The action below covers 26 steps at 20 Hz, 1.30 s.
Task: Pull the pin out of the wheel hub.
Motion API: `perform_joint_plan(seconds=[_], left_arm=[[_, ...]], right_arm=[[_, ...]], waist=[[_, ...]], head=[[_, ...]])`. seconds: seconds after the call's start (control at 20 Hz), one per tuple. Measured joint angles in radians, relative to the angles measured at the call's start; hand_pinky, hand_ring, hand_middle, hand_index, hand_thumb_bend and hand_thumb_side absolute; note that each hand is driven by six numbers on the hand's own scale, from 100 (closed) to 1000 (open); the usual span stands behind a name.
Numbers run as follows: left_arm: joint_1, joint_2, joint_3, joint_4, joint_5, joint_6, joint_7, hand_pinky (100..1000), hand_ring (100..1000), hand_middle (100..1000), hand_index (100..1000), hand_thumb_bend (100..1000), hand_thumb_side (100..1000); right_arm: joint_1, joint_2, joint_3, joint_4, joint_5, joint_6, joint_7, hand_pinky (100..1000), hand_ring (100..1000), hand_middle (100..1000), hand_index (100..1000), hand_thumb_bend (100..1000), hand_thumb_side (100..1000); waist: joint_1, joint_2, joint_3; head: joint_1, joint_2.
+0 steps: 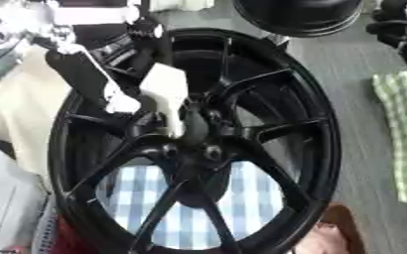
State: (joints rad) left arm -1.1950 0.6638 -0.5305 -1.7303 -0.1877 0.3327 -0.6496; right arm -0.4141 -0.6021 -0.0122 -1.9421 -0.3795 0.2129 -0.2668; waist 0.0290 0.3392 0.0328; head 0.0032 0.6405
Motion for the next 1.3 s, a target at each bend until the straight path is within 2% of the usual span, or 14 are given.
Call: perform_joint_plan(seconds=[0.4,0.6,0.8,0.9,0.95,1.0,1.3], left_arm=[[-0.011,0.057,0.133,0.041,0.107,0.029,0.159,709,523,329,428,100,120],[0.039,0.118,0.209,0.090,0.175,0.032,0.247,711,524,331,434,100,122],[0.176,0.225,0.289,0.107,0.221,0.025,0.323,712,526,335,440,100,126],[0.272,0.285,0.335,0.107,0.245,0.021,0.364,712,526,335,441,100,131],[0.316,0.311,0.358,0.105,0.256,0.019,0.384,712,526,335,442,100,100],[0.358,0.332,0.380,0.103,0.267,0.018,0.404,712,526,335,443,100,136],[0.567,0.403,0.480,0.061,0.334,0.008,0.503,713,531,341,452,100,132]], right_arm=[[0.002,0.000,-0.001,0.000,0.000,0.000,0.000,887,733,655,703,100,650],[0.012,-0.001,-0.007,0.000,0.002,-0.002,-0.004,888,734,655,703,100,651],[0.022,-0.004,-0.016,0.000,0.006,-0.005,-0.012,887,734,655,703,100,646],[0.025,-0.009,-0.022,0.000,0.008,-0.008,-0.018,887,734,655,703,100,644],[0.026,-0.010,-0.025,0.000,0.009,-0.009,-0.020,887,734,655,703,100,652],[0.027,-0.010,-0.027,-0.001,0.009,-0.010,-0.023,887,734,655,703,100,641],[0.026,-0.020,-0.038,-0.007,0.009,-0.016,-0.033,887,734,654,703,100,635]], waist=[[-0.001,-0.003,0.011],[-0.001,-0.003,0.022],[-0.004,-0.003,0.035],[-0.010,-0.003,0.041],[-0.013,-0.003,0.044],[-0.017,-0.003,0.046],[-0.031,-0.003,0.058]], head=[[-0.003,0.000],[-0.007,0.001],[-0.022,0.012],[-0.030,0.017],[-0.034,0.018],[-0.037,0.018],[-0.058,0.027]])
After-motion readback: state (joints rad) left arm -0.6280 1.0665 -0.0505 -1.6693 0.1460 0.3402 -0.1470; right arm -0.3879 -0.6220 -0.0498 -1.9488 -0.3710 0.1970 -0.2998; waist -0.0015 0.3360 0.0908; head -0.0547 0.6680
